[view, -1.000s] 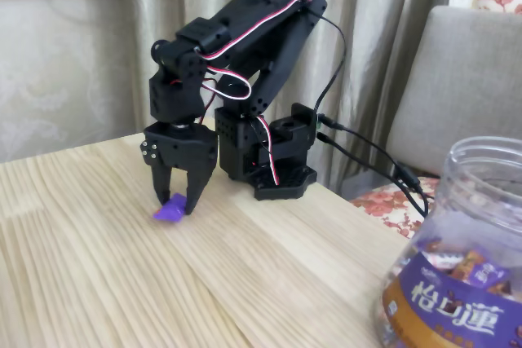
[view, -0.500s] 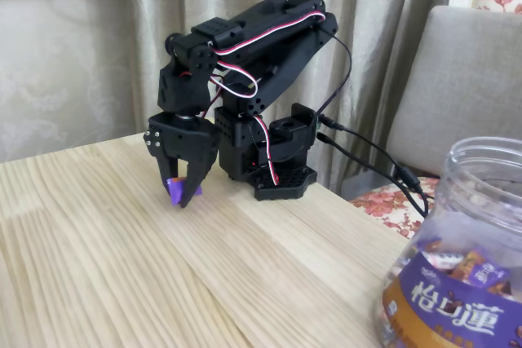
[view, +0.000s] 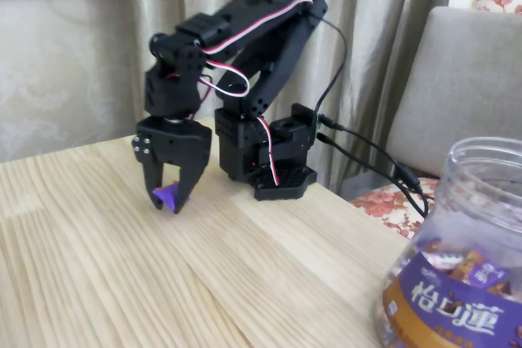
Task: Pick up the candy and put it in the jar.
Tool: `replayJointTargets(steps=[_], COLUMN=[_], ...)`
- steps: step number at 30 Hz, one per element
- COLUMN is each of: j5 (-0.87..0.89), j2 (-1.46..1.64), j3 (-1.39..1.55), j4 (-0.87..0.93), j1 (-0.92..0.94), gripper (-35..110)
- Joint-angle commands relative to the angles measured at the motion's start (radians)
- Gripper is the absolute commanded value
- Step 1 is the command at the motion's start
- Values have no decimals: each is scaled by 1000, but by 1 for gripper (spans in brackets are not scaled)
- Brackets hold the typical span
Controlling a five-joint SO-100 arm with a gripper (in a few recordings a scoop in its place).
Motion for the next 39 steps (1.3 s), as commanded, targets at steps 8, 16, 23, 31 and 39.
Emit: replayJointTargets(steps=[8,16,23,31,39], j5=[-49,-115,-143,94,275], j2=[-49,15,20,-104,-339], j3=[-232,-299,-298,-282,-502], j4=[6,81,193,296,390], j1=[-43,-58,-11,32,3], gripper=[5,0,13,65,79])
